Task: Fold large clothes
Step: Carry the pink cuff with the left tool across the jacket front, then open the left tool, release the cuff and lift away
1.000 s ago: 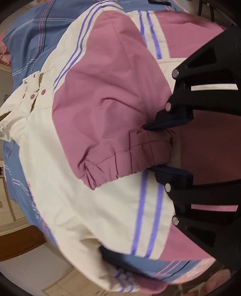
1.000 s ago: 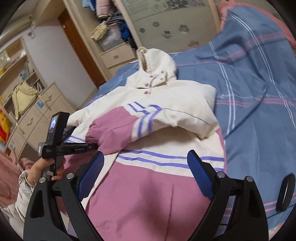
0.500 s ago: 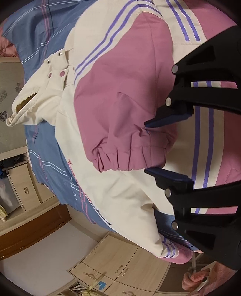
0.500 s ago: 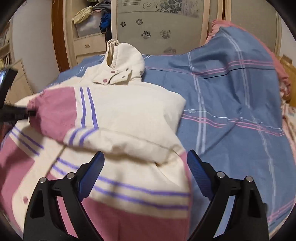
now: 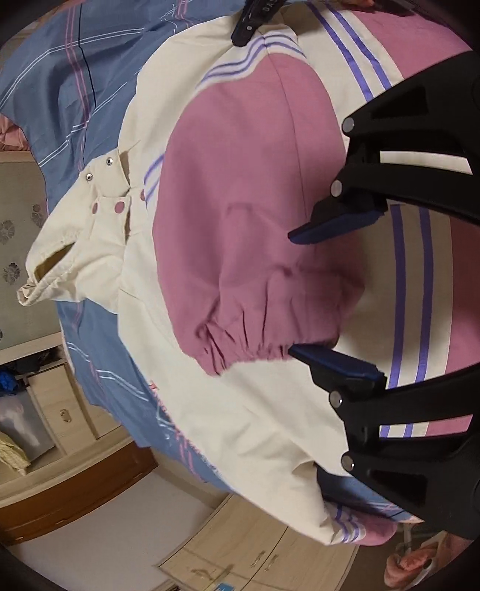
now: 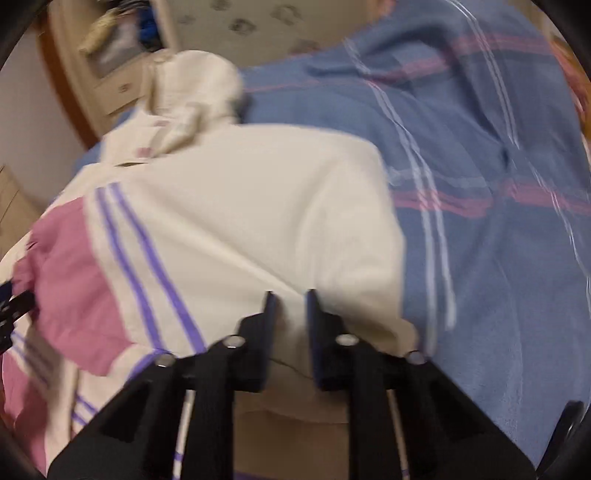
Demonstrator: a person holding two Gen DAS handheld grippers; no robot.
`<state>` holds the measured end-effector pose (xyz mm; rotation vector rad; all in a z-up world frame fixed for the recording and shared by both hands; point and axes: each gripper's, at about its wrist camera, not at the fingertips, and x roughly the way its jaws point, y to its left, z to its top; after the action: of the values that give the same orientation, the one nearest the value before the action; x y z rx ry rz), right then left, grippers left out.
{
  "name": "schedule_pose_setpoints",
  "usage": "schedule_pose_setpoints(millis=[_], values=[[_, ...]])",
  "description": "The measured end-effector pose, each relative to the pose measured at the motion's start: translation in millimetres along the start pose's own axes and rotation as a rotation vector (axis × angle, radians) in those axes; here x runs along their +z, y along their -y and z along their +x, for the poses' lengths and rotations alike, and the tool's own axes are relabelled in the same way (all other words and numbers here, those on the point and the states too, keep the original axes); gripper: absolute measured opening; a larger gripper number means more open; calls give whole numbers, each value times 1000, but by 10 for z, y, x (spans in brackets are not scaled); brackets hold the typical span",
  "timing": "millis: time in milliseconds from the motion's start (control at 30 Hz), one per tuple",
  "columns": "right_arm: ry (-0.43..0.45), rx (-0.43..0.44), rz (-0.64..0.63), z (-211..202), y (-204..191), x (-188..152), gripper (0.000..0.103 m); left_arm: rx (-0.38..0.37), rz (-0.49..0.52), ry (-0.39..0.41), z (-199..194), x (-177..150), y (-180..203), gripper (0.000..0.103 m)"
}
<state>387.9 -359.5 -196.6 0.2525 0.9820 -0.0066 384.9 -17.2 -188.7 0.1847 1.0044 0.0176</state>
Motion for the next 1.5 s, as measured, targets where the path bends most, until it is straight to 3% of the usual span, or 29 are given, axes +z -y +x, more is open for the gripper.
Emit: schedule_pose_setpoints(millis=[167, 267, 300, 333, 433, 500, 600, 667, 733, 833, 933, 1033, 1100, 1200, 1267, 1333, 1433, 1500], values=[[20, -11, 46, -286, -18, 5, 1, -10, -34, -29, 124, -60, -87, 59], [139, 18, -10, -537, -190, 113, 20, 7, -42, -18, 119, -70, -115, 58], [160, -27, -45, -559, -286, 137, 37, 8, -42, -28, 151, -69, -111, 58], [154, -73, -64, -522, -338, 144, 54, 9, -42, -41, 190, -76, -107, 59], [-10, -153, -106, -90, -376, 100, 67, 3, -36, -68, 271, -115, -107, 63], [0, -199, -172, 8, -443, -3, 68, -33, -64, -58, 213, -146, -185, 67], [74, -190, -204, -264, -558, -93, 69, -110, -133, 3, -3, -185, -390, 91], [120, -83, -192, -485, -620, -156, 69, -132, -191, 57, -161, -228, -560, 93], [87, -34, -232, -543, -782, -263, 73, -118, -216, 53, -192, -267, -656, 93], [-27, -133, -350, -183, -970, -425, 79, -64, -212, -26, -46, -381, -759, 90], [43, -178, -384, -222, -1057, -543, 82, -116, -268, 19, -178, -627, -1046, 92], [101, -195, -413, -264, -1089, -703, 86, -114, -446, 69, -339, -980, -1667, 101], [133, -194, -412, -264, -1073, -746, 86, -203, -682, 76, -310, -1284, -2262, 101], [140, -190, -405, -260, -1076, -775, 86, -430, -1116, 62, -41, -1837, -3079, 101], [143, -194, -407, -264, -1072, -781, 87, -461, -1320, 85, 118, -2101, -3473, 101], [148, -197, -410, -250, -1042, -741, 87, -447, -1391, 108, 203, -2175, -3688, 101], [158, -189, -402, -249, -1024, -761, 87, -544, -1533, 64, 495, -2221, -3854, 101], [162, -181, -395, -244, -1011, -768, 87, -561, -1585, 77, 590, -2174, -3887, 98]])
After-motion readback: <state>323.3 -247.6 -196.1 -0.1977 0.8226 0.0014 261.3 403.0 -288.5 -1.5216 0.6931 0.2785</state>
